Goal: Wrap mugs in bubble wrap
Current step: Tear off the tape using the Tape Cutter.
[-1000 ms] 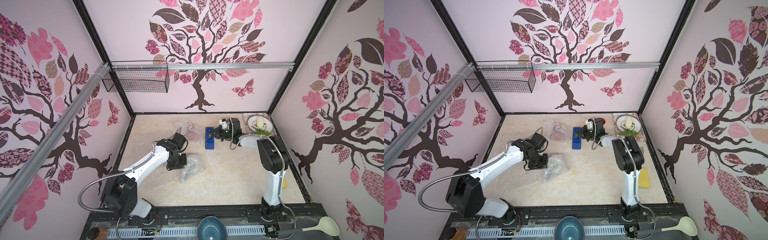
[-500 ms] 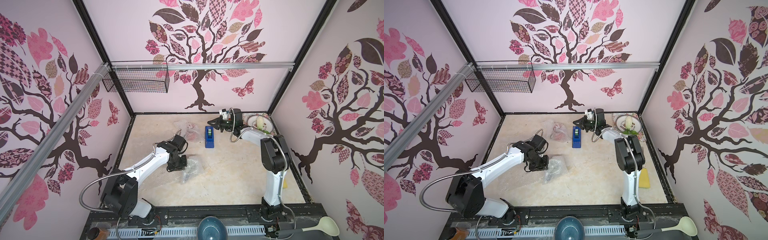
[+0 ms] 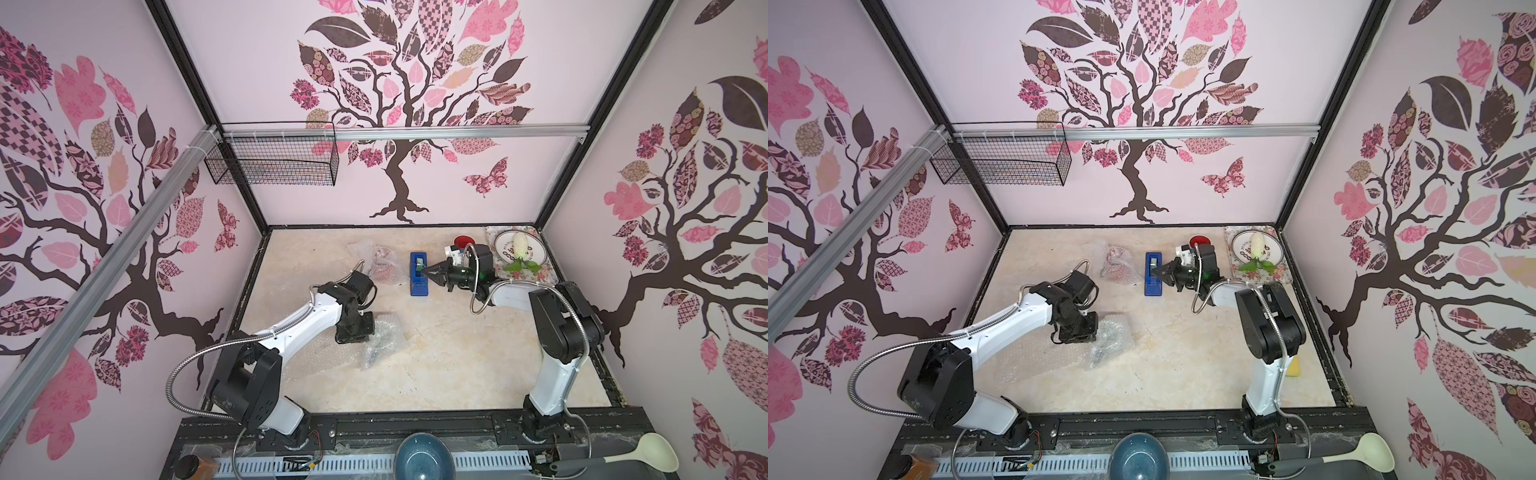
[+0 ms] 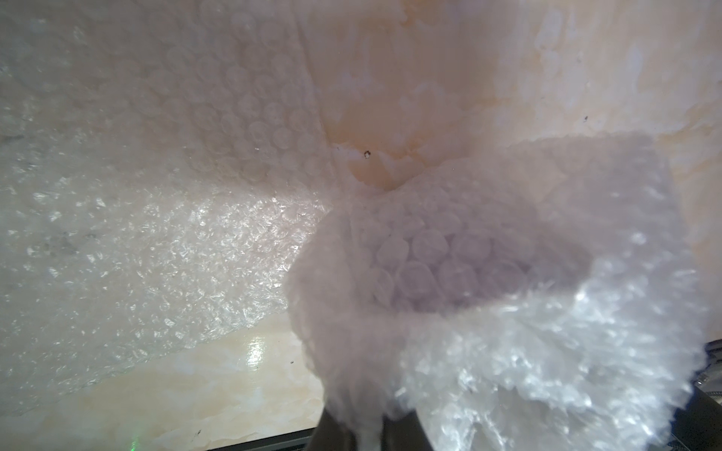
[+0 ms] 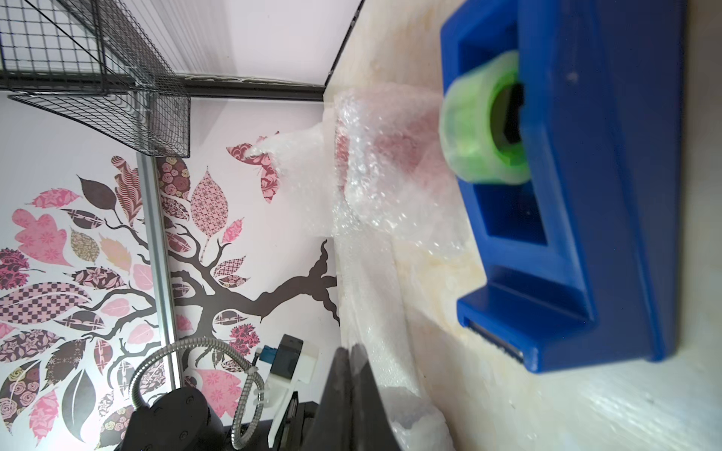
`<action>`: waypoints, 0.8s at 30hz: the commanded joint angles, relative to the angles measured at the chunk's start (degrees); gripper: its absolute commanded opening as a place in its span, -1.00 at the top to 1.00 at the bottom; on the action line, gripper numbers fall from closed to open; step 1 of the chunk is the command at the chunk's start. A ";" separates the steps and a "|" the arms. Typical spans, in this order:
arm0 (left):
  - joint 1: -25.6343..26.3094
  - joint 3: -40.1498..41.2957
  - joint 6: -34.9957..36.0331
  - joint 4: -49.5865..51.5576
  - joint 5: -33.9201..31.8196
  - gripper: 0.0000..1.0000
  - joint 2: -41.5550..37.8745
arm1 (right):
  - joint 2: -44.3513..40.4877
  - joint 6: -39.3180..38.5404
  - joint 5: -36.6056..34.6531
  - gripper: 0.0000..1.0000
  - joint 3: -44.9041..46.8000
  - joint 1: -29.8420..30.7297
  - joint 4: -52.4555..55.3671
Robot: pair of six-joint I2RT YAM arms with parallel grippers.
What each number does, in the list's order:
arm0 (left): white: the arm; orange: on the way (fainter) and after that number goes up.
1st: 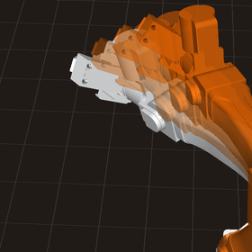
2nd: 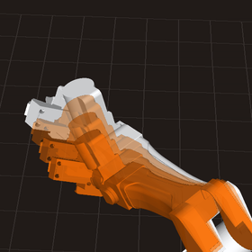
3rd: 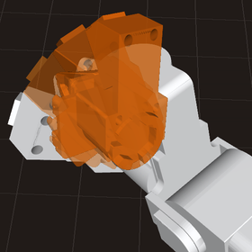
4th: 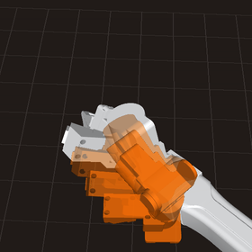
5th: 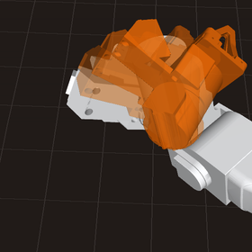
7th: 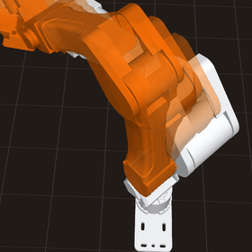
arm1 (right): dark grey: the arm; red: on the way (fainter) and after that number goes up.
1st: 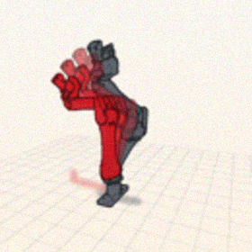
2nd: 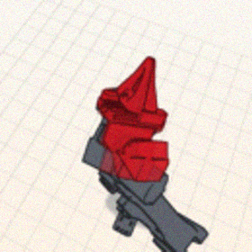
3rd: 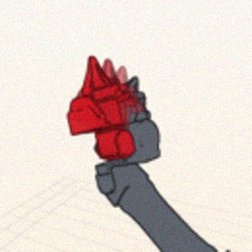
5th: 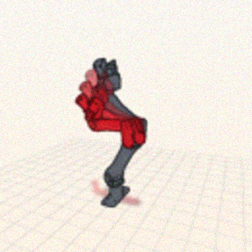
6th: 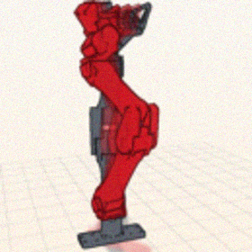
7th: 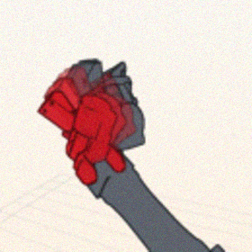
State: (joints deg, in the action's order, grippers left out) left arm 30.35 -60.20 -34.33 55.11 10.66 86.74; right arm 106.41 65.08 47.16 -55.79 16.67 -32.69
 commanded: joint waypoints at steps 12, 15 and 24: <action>-0.12 -1.49 0.66 -2.58 1.02 1.00 1.22 | -2.92 3.21 0.17 1.00 7.86 2.45 -5.89; -0.08 -1.74 0.74 -2.73 1.04 1.00 1.49 | -2.05 3.81 0.31 1.00 9.10 2.64 -7.56; 0.06 -2.09 0.66 -2.95 0.96 1.00 1.85 | -0.17 3.47 1.09 1.00 10.89 3.42 -8.79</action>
State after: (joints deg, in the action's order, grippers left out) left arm 30.35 -60.42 -34.28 54.87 10.83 87.35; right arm 104.95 66.22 46.96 -45.19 19.46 -39.62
